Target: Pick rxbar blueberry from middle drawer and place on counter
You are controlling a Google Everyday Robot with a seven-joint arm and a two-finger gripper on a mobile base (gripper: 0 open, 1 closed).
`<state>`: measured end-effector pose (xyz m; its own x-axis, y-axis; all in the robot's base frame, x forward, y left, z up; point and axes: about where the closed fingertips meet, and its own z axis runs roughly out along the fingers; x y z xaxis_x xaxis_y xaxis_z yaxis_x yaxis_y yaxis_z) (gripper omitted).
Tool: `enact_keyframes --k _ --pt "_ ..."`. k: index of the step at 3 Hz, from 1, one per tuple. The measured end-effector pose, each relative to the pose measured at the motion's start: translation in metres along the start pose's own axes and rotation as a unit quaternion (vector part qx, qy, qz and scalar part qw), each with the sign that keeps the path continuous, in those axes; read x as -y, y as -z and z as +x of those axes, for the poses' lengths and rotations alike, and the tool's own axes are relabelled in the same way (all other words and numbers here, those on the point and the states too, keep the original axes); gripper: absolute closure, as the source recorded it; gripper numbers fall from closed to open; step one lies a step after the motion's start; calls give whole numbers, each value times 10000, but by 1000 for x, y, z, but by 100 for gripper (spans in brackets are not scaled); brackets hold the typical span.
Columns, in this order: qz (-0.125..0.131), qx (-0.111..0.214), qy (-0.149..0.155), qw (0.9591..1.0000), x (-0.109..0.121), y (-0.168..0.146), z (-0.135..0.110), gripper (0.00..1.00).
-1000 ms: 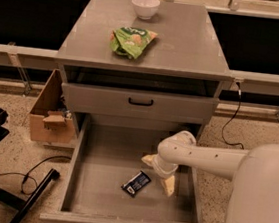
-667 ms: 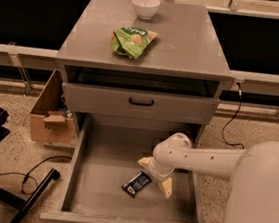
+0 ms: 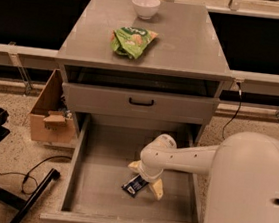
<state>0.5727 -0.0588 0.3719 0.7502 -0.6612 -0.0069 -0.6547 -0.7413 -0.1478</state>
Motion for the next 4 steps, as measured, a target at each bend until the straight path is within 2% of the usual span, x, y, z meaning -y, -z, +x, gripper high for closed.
enact_keyframes --k 2,3,4 --pt "-293 119 229 9992 13 -20 -9 0" --pt "-445 172 247 9986 14 -27 -12 18" --pt "-466 236 206 9984 15 -29 -12 42"
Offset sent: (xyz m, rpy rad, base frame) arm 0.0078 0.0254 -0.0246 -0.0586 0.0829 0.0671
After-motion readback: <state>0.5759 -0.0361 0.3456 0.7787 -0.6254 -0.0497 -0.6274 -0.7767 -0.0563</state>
